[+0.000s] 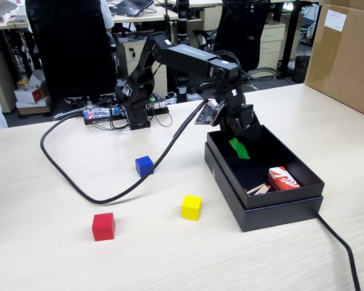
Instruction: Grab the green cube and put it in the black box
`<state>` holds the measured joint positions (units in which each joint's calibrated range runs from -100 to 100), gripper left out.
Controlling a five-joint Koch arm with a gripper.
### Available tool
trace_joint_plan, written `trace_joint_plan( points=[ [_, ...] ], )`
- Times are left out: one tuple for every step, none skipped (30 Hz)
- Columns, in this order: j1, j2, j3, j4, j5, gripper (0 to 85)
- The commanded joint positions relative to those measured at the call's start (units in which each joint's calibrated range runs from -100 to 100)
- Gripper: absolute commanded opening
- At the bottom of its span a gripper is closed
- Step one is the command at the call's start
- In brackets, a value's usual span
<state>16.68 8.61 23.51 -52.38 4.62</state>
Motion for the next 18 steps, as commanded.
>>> trace_joint_plan(
  points=[
    [0.05,0.51,5.05,2.23,-0.05,0.9],
    [0.05,1.2,4.96,2.23,0.05,0.9],
    [-0.05,2.69,3.78,2.23,0.24,0.9],
    [-0.05,2.81,3.42,2.23,0.24,0.9],
    [-0.05,2.81,3.24,2.23,0.29,0.9],
    [-0.05,2.69,2.97,2.23,0.29,1.1],
    [-0.05,2.46,2.88,2.23,0.34,2.0],
    [-0.05,2.12,2.51,2.23,0.29,7.8],
    [-0.05,1.89,2.15,2.23,0.24,13.2],
    [-0.05,1.55,0.97,2.23,0.24,19.7],
    [-0.1,1.43,0.34,2.23,0.2,22.1],
    [-0.1,0.97,-0.75,2.23,0.2,26.6],
    [-0.2,0.51,-1.93,2.23,0.2,33.1],
    [-0.29,-0.17,-3.02,2.23,0.2,41.6],
    [-0.34,-1.32,-4.01,2.23,0.2,47.2],
    [-0.49,-3.39,-4.83,2.23,0.2,47.7],
    [-0.63,-6.14,-5.28,2.23,0.29,47.7],
    [-0.73,-9.7,-5.92,2.23,0.49,47.7]
  ],
)
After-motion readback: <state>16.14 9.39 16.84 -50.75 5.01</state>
